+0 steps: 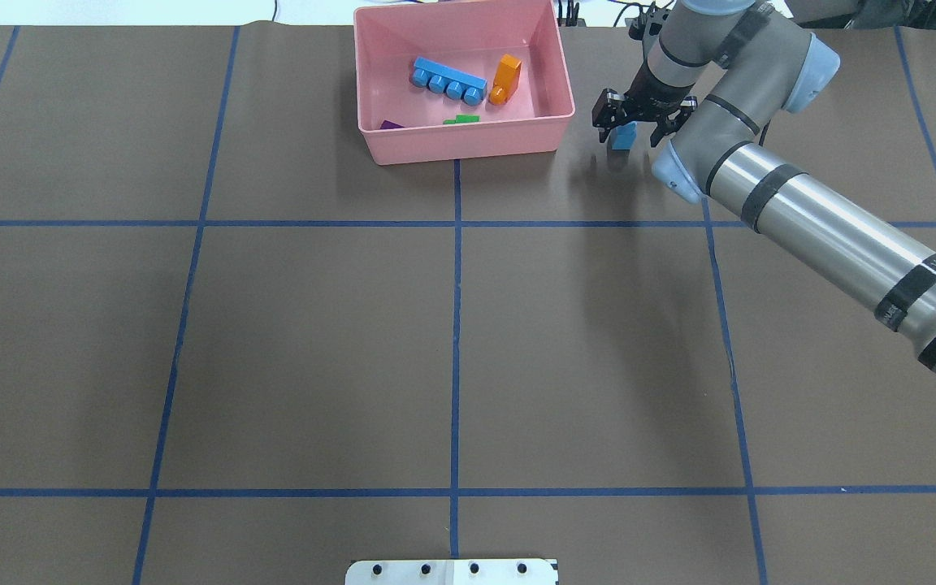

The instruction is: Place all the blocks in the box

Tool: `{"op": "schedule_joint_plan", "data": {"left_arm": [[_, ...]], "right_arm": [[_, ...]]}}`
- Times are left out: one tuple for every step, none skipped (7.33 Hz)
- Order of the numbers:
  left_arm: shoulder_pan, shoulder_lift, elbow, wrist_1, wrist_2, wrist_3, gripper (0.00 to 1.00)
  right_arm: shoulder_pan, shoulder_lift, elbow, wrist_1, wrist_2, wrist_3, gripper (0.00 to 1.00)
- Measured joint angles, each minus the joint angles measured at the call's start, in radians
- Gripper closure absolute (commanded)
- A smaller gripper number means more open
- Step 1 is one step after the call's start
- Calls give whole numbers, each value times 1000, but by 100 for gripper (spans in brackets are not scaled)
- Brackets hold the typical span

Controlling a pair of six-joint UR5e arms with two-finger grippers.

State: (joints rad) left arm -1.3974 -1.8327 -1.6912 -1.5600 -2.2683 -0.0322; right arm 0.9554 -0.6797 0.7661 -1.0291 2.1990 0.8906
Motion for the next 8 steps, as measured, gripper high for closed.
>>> {"op": "schedule_joint_plan", "data": {"left_arm": [[0, 1, 0, 0, 1, 0, 0], [-1, 1, 0, 0, 1, 1, 0], [-1, 1, 0, -1, 1, 2, 0], [-2, 1, 0, -1, 2, 3, 0], [-2, 1, 0, -2, 1, 4, 0], [-2, 2, -1, -1, 0, 3, 0], [-2, 5, -1, -2, 0, 2, 0], [-2, 7, -1, -2, 0, 1, 0]], "right_arm": [[2, 2, -1, 0, -3, -1, 100], [6, 5, -2, 0, -5, -3, 100], [17, 12, -2, 0, -6, -9, 100], [39, 28, 3, -2, -5, -21, 100], [62, 70, 12, -28, -4, -21, 100], [71, 129, 17, -85, -12, -7, 100], [68, 180, 16, -130, -25, 17, 100], [53, 214, 14, -147, -39, 53, 90]]}}
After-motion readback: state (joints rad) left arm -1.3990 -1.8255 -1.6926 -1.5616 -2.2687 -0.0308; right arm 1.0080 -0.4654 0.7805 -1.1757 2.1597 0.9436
